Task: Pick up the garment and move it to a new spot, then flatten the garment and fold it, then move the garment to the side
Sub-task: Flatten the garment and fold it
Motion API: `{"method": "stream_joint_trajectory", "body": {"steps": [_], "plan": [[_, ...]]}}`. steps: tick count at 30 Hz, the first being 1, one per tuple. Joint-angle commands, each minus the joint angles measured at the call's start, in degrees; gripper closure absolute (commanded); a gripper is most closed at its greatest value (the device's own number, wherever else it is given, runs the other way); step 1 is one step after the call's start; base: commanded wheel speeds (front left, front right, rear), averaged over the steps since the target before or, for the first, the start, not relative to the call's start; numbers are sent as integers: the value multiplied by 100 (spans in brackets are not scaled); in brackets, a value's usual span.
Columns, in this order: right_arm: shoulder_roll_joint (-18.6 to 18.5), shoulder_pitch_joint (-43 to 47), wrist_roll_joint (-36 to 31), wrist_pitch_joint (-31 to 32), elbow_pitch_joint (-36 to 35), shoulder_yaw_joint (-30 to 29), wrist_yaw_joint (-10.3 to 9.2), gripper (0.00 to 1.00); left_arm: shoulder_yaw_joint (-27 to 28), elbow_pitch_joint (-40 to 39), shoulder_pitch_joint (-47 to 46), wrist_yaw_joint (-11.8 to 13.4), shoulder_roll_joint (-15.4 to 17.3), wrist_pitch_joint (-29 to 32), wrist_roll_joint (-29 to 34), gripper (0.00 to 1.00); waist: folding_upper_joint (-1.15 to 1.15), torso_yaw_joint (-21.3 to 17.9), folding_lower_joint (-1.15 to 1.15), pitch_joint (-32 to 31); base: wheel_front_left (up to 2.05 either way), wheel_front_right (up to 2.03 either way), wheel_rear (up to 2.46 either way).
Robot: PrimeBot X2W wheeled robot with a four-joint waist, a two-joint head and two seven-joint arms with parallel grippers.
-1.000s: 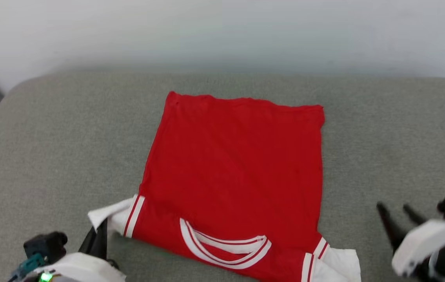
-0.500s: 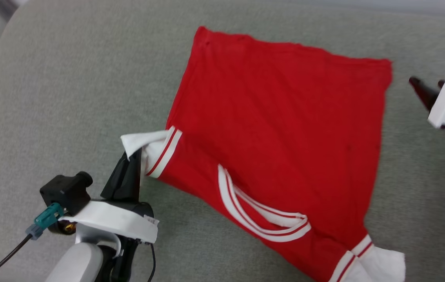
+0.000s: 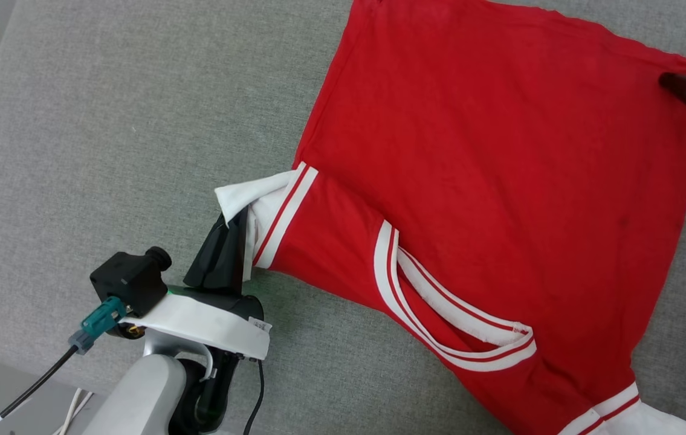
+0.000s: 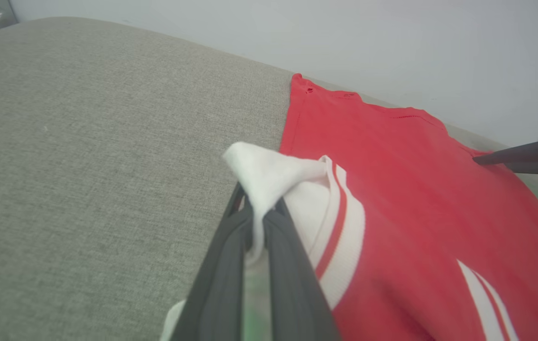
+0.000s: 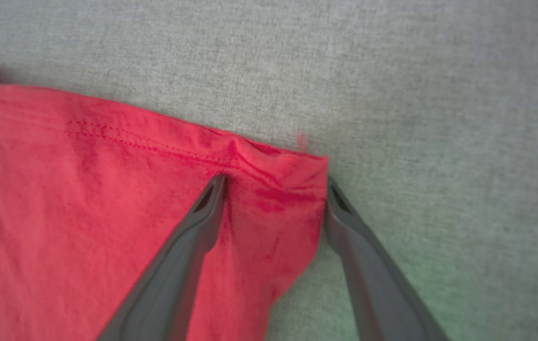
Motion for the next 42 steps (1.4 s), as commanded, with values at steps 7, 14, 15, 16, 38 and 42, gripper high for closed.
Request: {"method": "stream_joint_trajectory", "body": {"steps": [7,14,15,16,38,42], "plan": [[189,308,-198,19,344,45,-4,100,-32,196,-56,-30,-21,-36,6,100,0,-29,0,-241,0,0,0],[-108,410,3,-407,-244,366,-5,100,26,345,280,31,98,65,-160,100,0,-342,0,-978,0,0,0],[-146,533,72,-420,-361,421,-5,100,43,359,341,56,125,75,-172,100,0,-408,0,-1108,0,0,0],[-198,689,136,-418,-478,473,-5,100,59,371,419,88,153,99,-198,100,0,-477,0,-1250,0,0,0],[1002,7332,636,903,-4617,-584,-5,100,315,743,1428,386,591,418,-577,100,0,-1459,0,-2722,0,0,0],[1253,7647,853,740,-4650,-498,-5,92,308,734,1329,397,653,429,-531,100,0,-1527,0,-2659,0,0,0]]}}
